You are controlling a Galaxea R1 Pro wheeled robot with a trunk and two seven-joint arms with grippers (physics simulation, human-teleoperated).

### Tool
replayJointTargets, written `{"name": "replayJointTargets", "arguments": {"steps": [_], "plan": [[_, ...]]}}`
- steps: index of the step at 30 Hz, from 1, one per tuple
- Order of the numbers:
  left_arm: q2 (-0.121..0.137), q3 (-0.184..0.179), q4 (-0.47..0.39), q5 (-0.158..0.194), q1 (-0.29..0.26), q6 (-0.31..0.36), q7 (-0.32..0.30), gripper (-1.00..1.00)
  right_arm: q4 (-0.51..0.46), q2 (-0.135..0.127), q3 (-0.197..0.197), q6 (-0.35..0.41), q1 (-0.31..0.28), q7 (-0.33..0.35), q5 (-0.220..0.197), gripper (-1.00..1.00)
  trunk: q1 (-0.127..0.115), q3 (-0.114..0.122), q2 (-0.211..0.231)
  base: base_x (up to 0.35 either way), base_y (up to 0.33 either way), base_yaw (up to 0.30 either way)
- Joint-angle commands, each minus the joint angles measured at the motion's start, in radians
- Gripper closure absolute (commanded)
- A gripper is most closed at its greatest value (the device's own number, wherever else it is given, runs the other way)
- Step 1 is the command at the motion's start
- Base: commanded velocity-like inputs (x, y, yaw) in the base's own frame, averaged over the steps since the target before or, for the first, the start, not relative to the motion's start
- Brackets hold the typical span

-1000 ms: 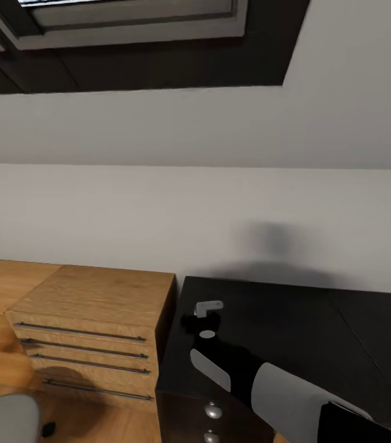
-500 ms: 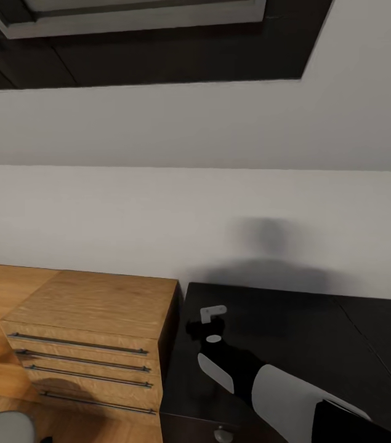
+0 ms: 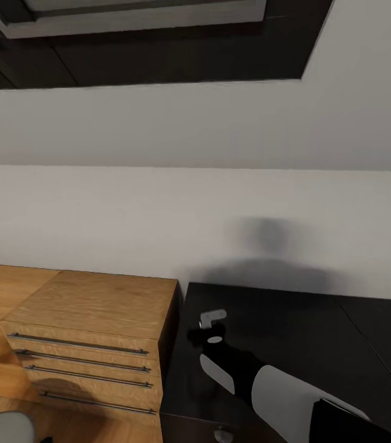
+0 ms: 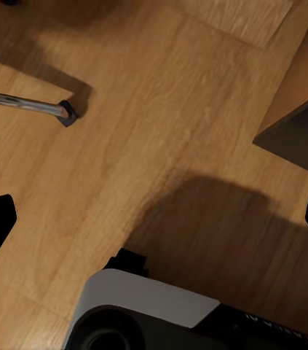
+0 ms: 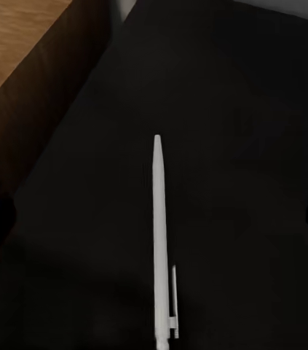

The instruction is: In the bedroom, organize the workspace by keeping the computer under the desk, ensuring the monitor is on the desk, placing the keyboard on the desk next to the monitor, placing the mouse on the desk next to the keyboard, moving the folder from the swivel chair onto the desk next to the mouse, stacking the notebook on top of the folder with the pen on top of the notebook, and positioning the swivel chair next to the desk.

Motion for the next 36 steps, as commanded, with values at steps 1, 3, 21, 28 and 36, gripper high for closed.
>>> {"name": "replayJointTargets", "arguments": {"steps": [1, 3, 21, 28, 36], "plan": [[0.001, -0.007, -0.001, 0.007, -0.001, -0.004, 0.006, -1.00, 0.000, 0.000, 0.006, 0.010, -0.002, -0.007, -0.002, -1.00, 0.004, -0.004, -0.008, 0.000, 0.000, 0.000], [0.003, 0.003, -0.003, 0.007, -0.001, -0.004, 0.006, -1.00, 0.000, 0.000, 0.004, 0.019, -0.002, -0.006, -0.002, -1.00, 0.012, -0.011, -0.022, 0.000, 0.000, 0.000], [0.004, 0.047, -0.005, 0.007, -0.001, -0.002, 0.000, -1.00, 0.027, 0.000, 0.001, 0.029, -0.003, -0.005, -0.005, -1.00, 0.081, -0.067, -0.148, 0.000, 0.000, 0.000], [0.003, 0.047, -0.005, 0.007, -0.001, -0.002, 0.000, -1.00, 0.028, 0.000, 0.001, 0.028, -0.003, -0.005, -0.005, -1.00, 0.107, -0.089, -0.197, 0.000, 0.000, 0.000], [0.004, 0.047, -0.005, 0.007, -0.001, -0.002, 0.000, -1.00, 0.028, 0.000, 0.001, 0.029, -0.003, -0.005, -0.005, -1.00, 0.138, -0.114, -0.253, 0.000, 0.000, 0.000]]}}
